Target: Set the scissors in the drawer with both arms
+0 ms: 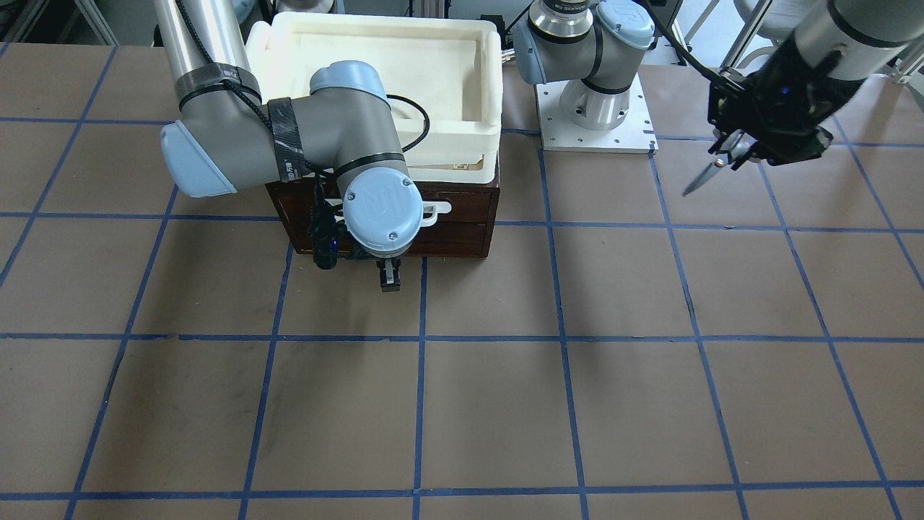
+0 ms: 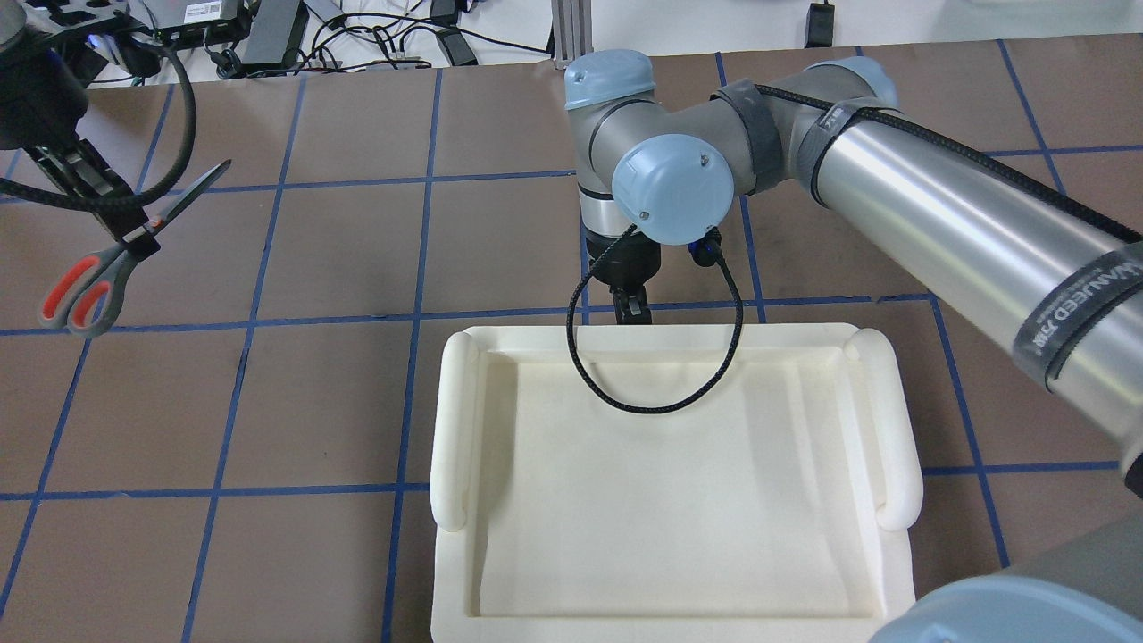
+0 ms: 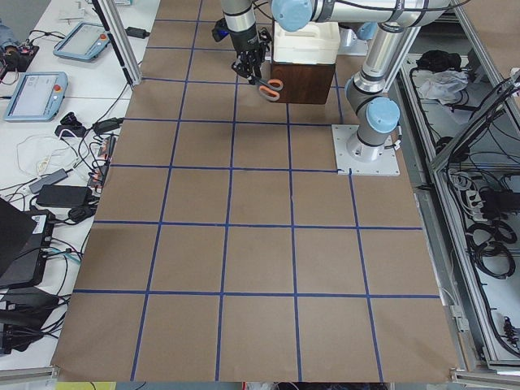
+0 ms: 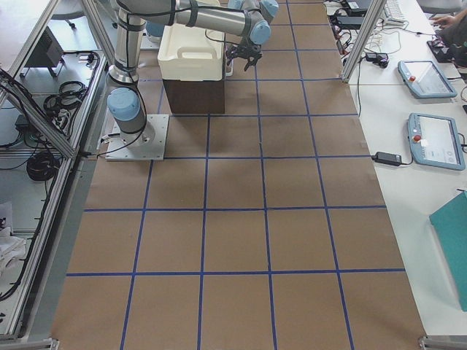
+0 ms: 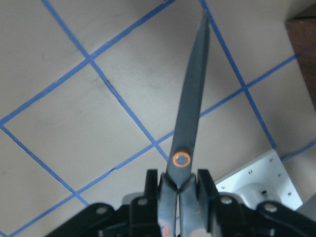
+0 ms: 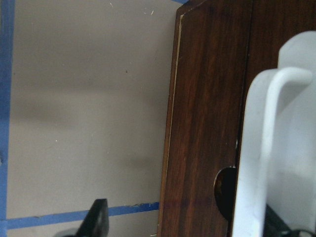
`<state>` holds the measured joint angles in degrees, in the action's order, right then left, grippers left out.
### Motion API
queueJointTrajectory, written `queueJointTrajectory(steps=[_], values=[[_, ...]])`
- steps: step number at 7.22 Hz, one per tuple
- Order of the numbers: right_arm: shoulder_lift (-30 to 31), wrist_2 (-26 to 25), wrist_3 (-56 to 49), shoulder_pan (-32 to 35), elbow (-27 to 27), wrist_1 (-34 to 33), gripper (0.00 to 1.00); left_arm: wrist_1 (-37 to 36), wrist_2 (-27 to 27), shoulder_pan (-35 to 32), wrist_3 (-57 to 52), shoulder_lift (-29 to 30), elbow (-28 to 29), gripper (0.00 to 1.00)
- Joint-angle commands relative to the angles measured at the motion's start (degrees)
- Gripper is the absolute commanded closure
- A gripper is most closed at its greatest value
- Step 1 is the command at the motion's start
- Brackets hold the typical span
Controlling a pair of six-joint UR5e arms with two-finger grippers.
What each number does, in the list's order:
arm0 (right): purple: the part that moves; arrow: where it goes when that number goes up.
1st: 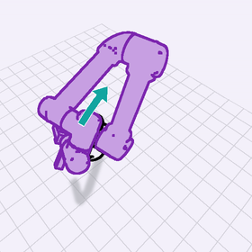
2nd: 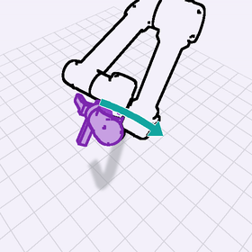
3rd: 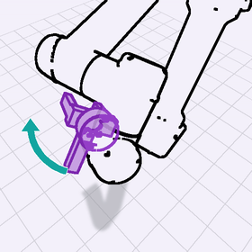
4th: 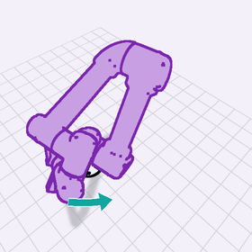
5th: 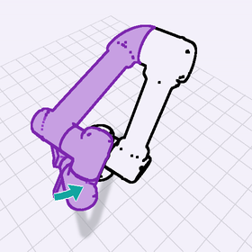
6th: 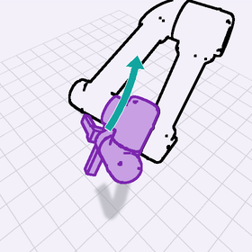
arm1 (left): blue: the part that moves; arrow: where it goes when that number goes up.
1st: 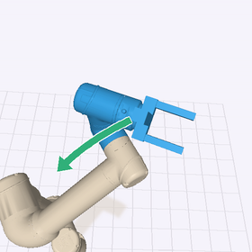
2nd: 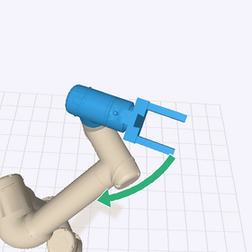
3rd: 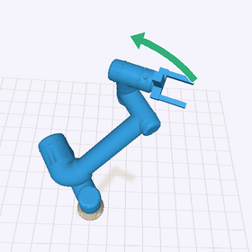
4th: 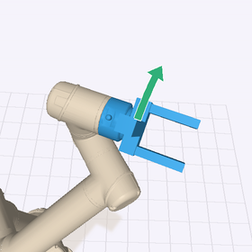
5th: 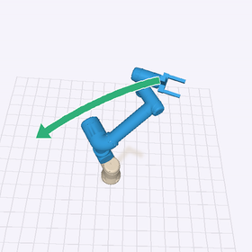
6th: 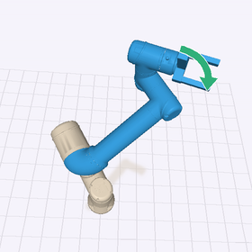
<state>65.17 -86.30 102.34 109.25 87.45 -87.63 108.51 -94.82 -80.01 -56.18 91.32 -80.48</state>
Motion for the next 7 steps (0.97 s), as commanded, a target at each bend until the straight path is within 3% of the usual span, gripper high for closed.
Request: queueJointTrajectory(steps=[1, 2, 4, 7], values=[[0.0, 0.0, -0.3, 0.0, 0.3, -1.1, 0.00, -0.7, 0.4, -5.0, -14.1, 0.8, -0.2, 1.00], [0.0, 0.0, -1.2, 0.0, 0.3, -5.1, 0.00, -0.8, -0.4, -5.1, -18.1, 1.0, -0.2, 1.00], [0.0, -0.6, -4.2, 0.0, -0.2, -7.1, 0.00, -5.3, -2.8, -5.2, -24.5, 1.1, -0.5, 1.00], [-0.1, -0.9, -6.7, -0.1, -1.4, -9.1, 0.00, -5.4, -5.1, -5.9, -27.1, 1.1, -0.9, 1.00]])
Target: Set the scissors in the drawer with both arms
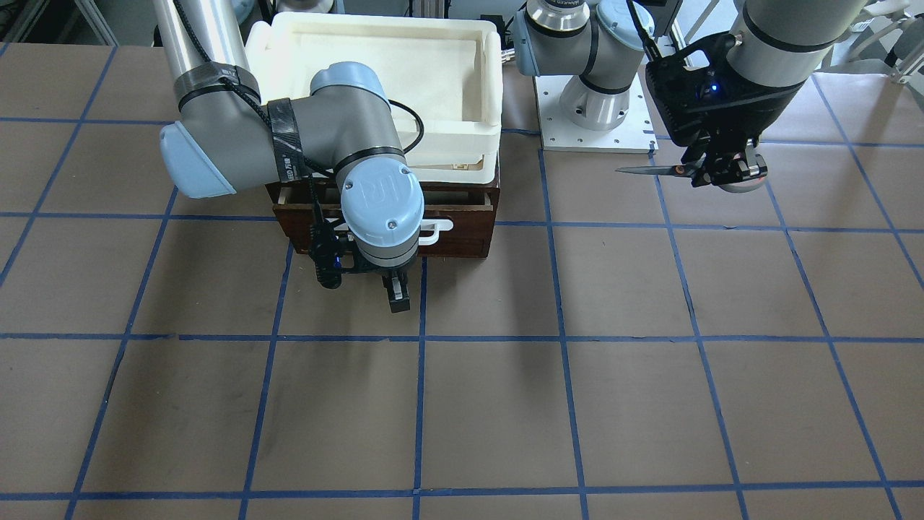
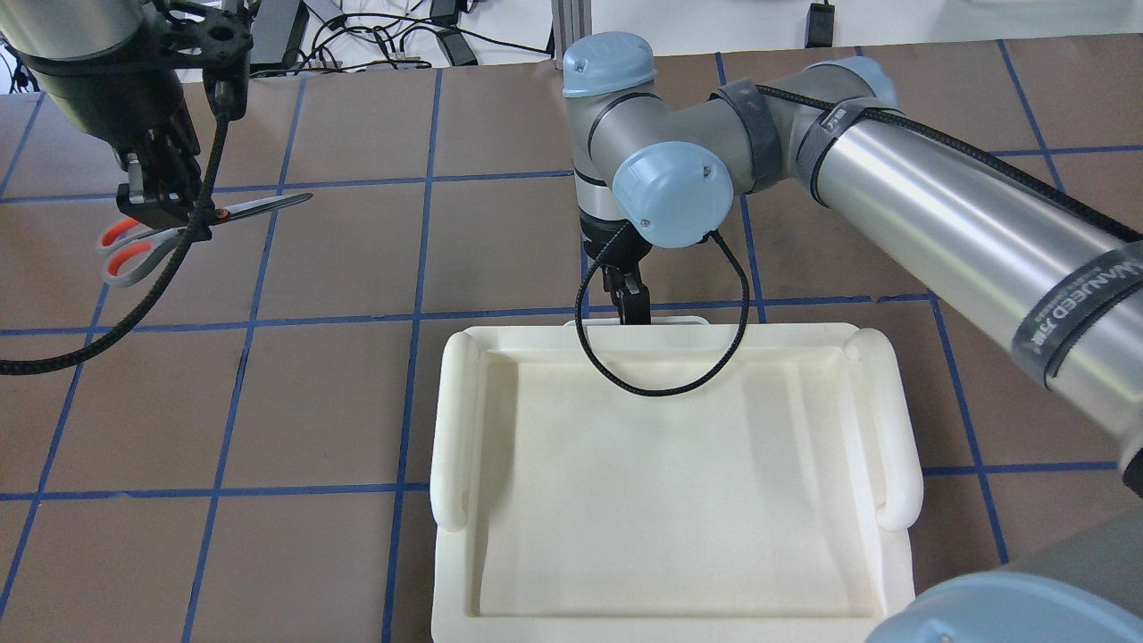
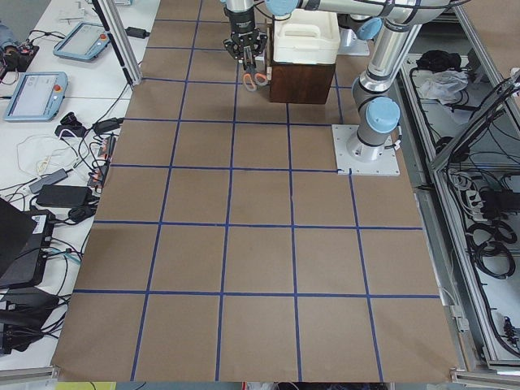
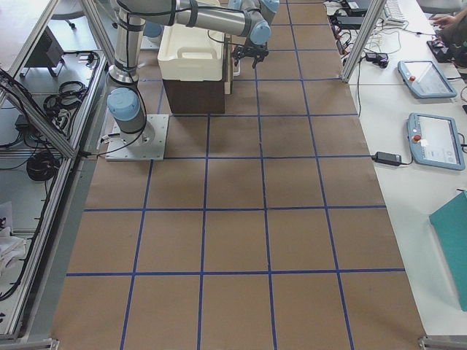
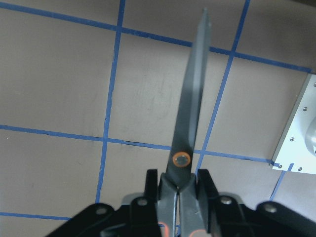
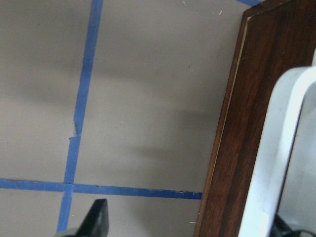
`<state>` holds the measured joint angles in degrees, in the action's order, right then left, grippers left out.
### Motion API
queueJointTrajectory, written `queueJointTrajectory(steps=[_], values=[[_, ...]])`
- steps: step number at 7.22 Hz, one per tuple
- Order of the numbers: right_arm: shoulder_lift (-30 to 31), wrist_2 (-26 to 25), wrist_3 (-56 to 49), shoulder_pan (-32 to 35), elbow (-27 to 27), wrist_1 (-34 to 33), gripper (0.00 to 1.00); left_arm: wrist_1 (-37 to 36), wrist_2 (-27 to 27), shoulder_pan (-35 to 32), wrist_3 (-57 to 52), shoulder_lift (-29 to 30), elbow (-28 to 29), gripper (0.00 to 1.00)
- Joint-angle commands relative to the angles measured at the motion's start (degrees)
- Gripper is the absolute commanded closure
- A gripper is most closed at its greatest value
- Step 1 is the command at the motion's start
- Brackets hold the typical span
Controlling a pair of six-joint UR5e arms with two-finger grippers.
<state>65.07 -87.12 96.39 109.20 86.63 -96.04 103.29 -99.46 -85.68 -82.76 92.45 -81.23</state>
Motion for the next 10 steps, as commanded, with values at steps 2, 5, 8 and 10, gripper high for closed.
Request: queueJointTrajectory(steps=[2, 5, 8, 10], values=[[-1.0, -0.2, -2.3, -0.2, -2.3, -0.7, 0.00, -0.2, -0.5, -0.4, -0.6, -0.1, -0.2, 1.00], [-4.2, -0.2, -2.8, -0.3, -6.2, -1.1, 0.00, -0.3, -0.6, -0.3, -0.6, -0.2, -0.3, 1.00], [-4.3, -0.3, -4.3, -1.3, -6.7, -2.0, 0.00, -0.3, -0.7, -0.3, -0.6, -0.2, -0.3, 1.00], [-4.9, -0.3, -5.9, -1.9, -8.0, -2.0, 0.00, -0.3, -0.7, -0.3, -0.6, -0.2, -0.3, 1.00]])
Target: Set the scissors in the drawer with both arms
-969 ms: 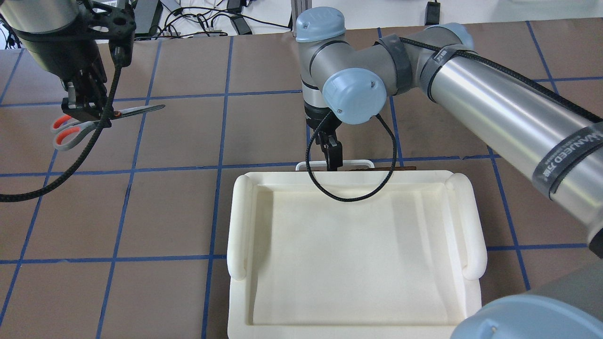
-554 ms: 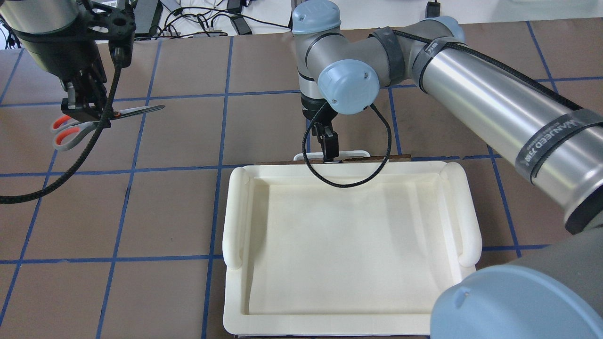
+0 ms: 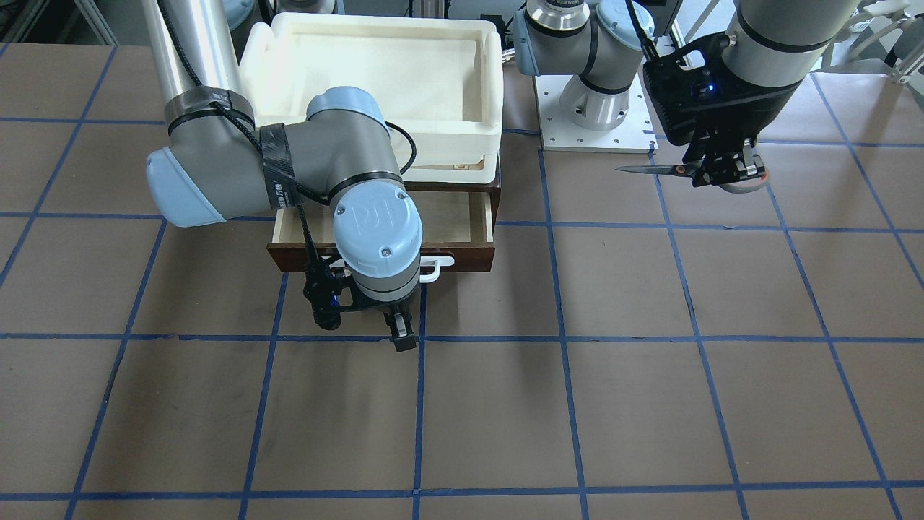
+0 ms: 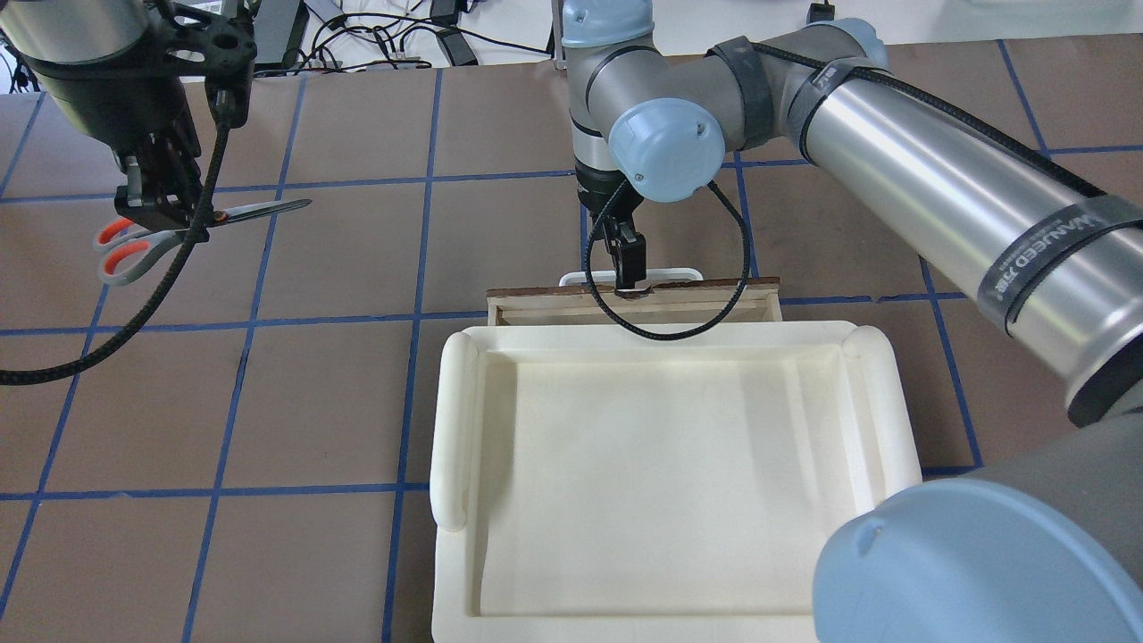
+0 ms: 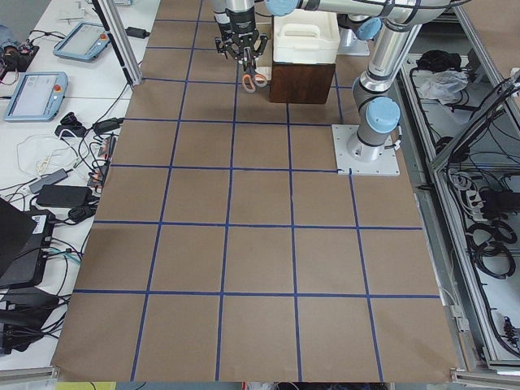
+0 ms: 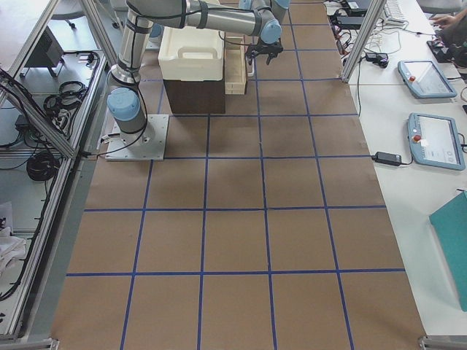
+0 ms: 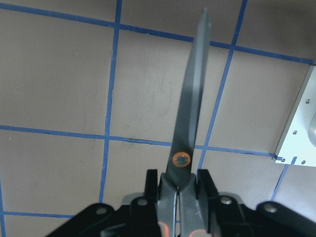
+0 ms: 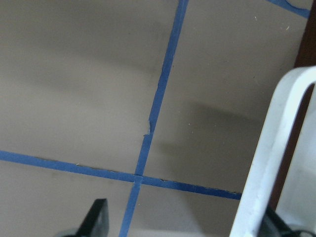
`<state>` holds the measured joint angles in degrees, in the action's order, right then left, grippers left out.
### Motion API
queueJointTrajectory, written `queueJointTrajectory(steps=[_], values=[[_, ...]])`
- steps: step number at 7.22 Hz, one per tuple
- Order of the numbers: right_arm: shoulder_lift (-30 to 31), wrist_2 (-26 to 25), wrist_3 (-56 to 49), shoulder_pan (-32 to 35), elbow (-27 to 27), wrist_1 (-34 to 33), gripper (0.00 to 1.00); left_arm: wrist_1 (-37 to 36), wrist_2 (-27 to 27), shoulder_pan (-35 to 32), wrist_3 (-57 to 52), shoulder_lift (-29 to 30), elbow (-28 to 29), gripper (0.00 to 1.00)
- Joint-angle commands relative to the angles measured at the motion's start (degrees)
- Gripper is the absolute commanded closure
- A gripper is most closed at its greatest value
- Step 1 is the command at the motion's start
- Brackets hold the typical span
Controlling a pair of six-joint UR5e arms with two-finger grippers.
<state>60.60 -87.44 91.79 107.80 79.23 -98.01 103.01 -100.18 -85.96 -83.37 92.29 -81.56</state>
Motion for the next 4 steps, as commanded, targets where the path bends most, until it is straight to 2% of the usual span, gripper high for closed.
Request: queueJointTrajectory(steps=[1, 4], values=[[-0.7, 0.1, -2.1, -1.1, -0.9, -0.9, 0.00, 0.0, 0.0, 0.0, 0.0, 0.0, 0.0, 1.00], [-2.3, 0.1, -2.2, -1.5, -2.9, -1.3, 0.00, 0.0, -0.1, 0.0, 0.0, -0.1, 0.0, 1.00]])
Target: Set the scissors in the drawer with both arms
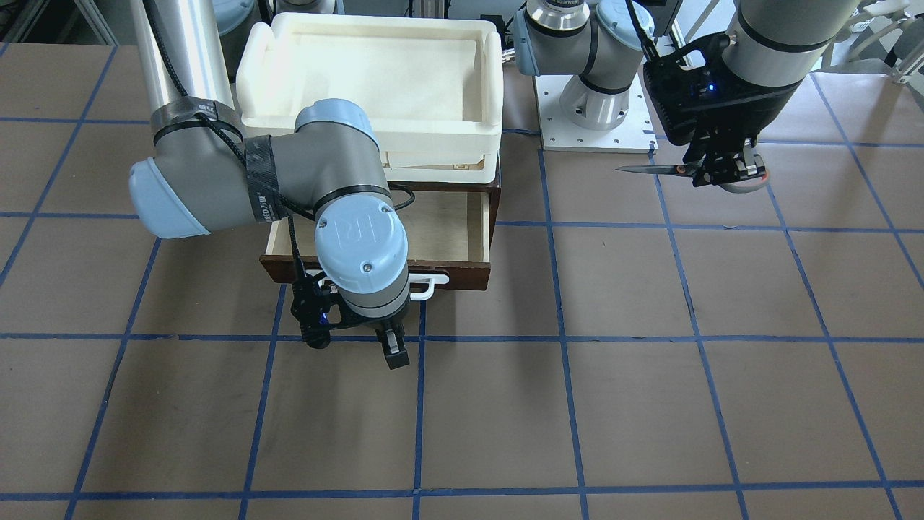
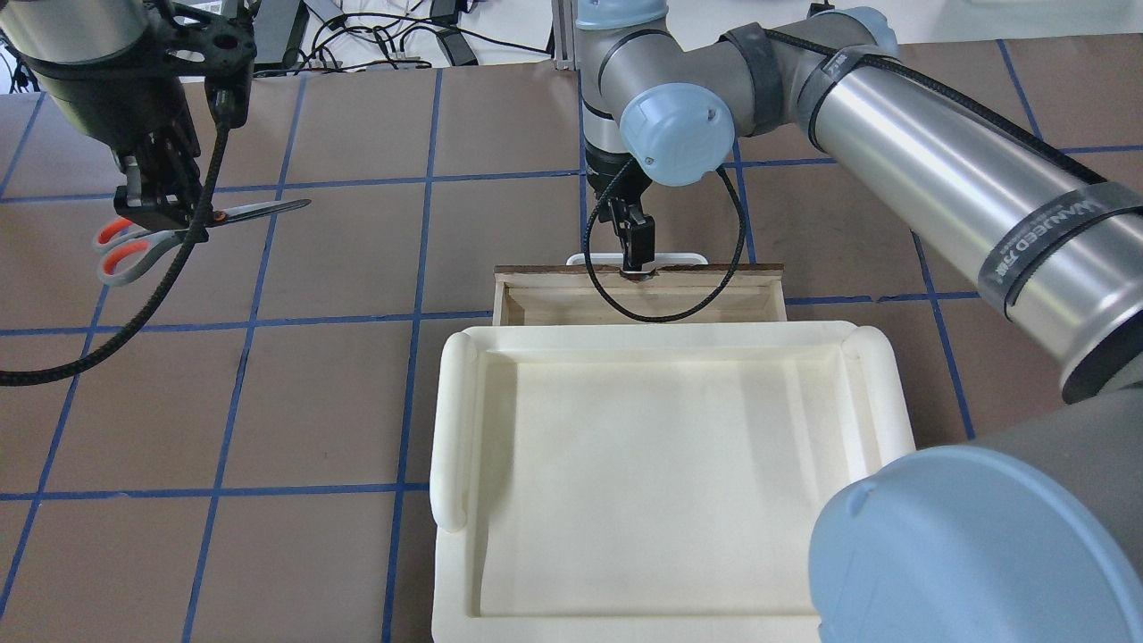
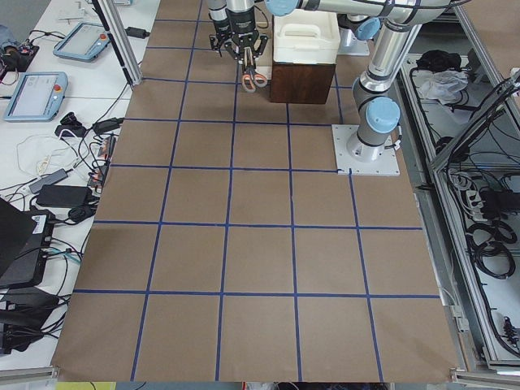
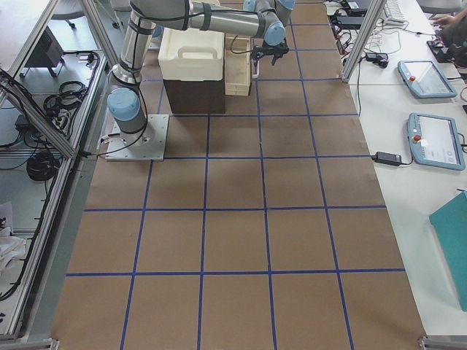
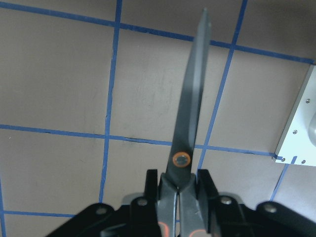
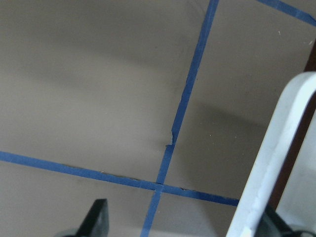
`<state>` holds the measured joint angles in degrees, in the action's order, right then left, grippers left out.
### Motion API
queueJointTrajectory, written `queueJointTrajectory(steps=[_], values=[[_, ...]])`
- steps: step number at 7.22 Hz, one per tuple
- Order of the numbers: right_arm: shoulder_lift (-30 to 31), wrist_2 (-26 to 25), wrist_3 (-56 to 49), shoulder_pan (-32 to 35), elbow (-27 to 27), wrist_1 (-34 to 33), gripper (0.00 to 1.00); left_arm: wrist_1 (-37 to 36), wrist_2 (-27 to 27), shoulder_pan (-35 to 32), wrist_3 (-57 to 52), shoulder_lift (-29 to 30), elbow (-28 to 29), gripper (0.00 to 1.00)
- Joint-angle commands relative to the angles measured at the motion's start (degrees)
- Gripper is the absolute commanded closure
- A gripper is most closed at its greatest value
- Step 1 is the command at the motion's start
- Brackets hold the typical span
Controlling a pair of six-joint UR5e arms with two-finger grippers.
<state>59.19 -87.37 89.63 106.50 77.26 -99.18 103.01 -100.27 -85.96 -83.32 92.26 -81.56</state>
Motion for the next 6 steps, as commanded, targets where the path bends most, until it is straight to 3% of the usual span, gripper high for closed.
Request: queueJointTrajectory(steps=[1, 6], values=[[-1.2, -0.1, -0.1, -0.2, -1.8, -0.1, 0.00, 0.0, 0.0, 0.0, 0.0, -0.1, 0.0, 1.00], [-2.6, 0.0, -4.0, -0.2, -3.7, -0.1, 0.00, 0.0, -0.1, 0.0, 0.0, -0.1, 0.0, 1.00]])
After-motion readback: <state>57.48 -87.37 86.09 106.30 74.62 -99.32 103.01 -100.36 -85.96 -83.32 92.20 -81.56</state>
